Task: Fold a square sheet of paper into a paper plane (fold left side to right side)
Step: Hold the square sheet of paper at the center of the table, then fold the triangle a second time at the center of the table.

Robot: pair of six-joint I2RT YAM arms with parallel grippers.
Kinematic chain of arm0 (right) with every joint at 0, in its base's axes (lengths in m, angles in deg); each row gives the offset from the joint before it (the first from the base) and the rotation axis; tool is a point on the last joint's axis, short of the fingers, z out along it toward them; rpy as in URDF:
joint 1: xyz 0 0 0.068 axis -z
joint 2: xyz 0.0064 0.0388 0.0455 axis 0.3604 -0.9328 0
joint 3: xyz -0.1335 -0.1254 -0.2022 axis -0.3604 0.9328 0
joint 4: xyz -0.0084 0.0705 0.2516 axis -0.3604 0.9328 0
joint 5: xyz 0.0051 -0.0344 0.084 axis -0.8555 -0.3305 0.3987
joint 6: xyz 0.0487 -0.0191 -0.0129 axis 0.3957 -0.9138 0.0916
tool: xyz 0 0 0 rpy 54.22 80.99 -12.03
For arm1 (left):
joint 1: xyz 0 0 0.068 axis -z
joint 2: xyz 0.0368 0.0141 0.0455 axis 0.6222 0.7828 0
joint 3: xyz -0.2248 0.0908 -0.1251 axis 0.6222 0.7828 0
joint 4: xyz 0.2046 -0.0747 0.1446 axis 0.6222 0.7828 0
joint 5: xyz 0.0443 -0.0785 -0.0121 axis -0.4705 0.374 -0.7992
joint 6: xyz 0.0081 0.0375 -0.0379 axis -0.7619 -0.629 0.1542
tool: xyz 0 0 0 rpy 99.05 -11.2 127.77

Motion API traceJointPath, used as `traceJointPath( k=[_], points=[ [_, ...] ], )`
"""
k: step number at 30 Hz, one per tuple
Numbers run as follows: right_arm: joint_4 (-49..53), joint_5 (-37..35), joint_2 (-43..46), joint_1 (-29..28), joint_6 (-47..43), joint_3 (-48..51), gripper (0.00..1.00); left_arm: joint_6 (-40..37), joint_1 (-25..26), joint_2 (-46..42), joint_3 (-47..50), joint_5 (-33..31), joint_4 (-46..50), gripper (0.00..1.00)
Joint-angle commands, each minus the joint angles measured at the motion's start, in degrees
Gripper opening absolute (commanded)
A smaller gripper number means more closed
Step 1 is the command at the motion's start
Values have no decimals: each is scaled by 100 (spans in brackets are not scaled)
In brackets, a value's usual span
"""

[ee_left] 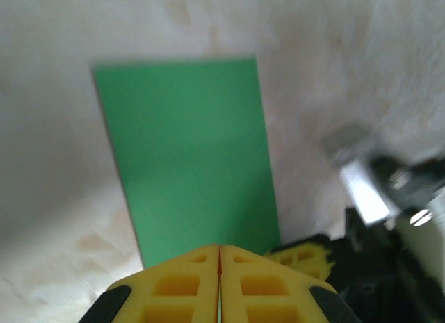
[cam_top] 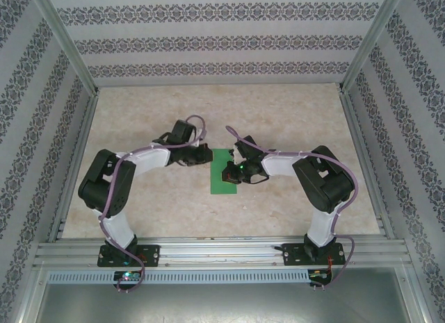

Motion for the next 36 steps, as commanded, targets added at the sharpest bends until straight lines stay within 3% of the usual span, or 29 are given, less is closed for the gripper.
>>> traceJointPath(
  k=[1,14,27,30,36],
  points=[
    [623,-444,-325,-31,9,257,0,405,124,188,103,93,-427,10],
    [518,-286,-145,-28,-10,191,0,320,152,749,-4,-60,-205,9],
    [662,-114,957,411,-220,-95,44,278,269,751,185,-259,-118,9],
    [849,-50,1189,648,-381,208,48,274,272,756,164,-271,-89,9],
    [1163,341,1511,847,-449,723,46,254,274,756,133,-309,-30,9]
  ],
)
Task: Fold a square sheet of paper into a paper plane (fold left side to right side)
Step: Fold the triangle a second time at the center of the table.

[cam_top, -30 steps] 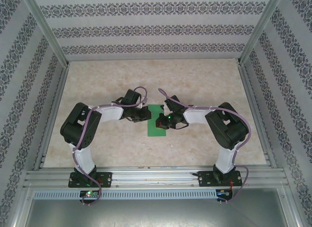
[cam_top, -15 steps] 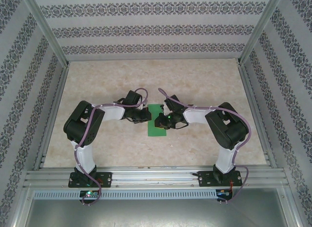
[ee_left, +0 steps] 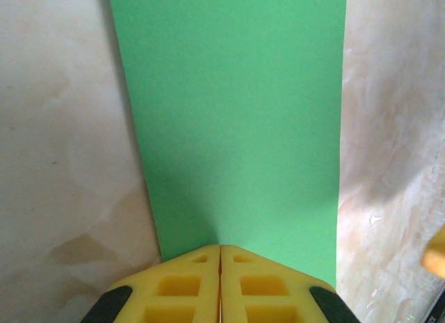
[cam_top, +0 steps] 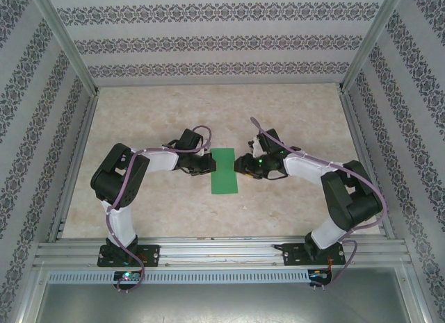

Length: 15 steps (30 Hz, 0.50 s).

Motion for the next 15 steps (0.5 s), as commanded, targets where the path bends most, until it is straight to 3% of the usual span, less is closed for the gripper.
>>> traceJointPath(
  k=[1,15],
  points=[
    [458,353,100,-22,-144,231,45,-37,84,105,99,-296,198,9],
    [362,446,-232,-399,104,276,39,-57,92,75,87,-325,248,9]
  ],
)
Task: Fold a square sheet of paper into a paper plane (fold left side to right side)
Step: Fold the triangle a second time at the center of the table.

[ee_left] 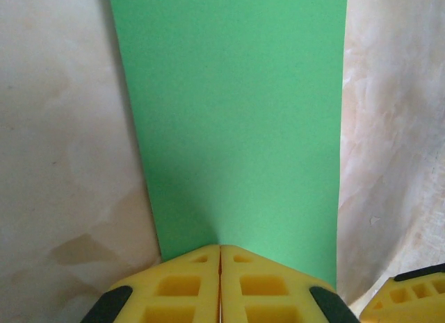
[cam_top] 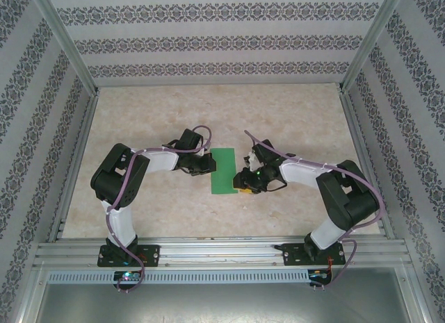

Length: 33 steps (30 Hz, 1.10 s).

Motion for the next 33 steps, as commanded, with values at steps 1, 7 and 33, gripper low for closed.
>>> traceJointPath(
  k=[1,7,33],
  points=[
    [12,-16,-137,-62,105,-47,38,-55,91,75,85,-321,247,9],
    [62,-123,-233,-125,98,-99,38,-55,105,76,100,-316,230,9],
    [-312,-113,-547,-225,230,-476,36,-63,110,88,93,-262,223,9]
  ],
)
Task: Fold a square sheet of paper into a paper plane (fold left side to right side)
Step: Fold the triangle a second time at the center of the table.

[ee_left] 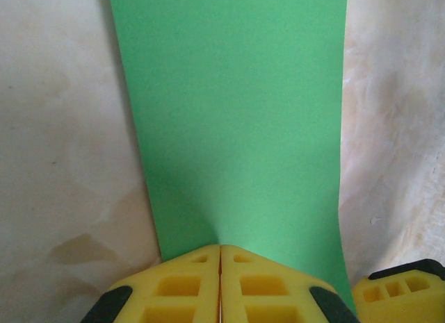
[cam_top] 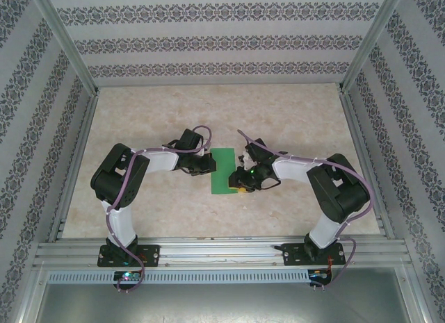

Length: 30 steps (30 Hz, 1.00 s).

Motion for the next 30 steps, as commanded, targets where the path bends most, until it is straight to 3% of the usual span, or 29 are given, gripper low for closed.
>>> traceJointPath(
  k=[1,22,30],
  points=[
    [-107,-53,-68,12,53,-140,36,-61,99,92,99,-242,210,9],
    [-674,288,-766,693,-201,-798,35,-61,117,117,64,-184,144,9],
    [-636,368,-965,813,-255,-824,29,-35,127,122,47,-147,86,9]
  ],
)
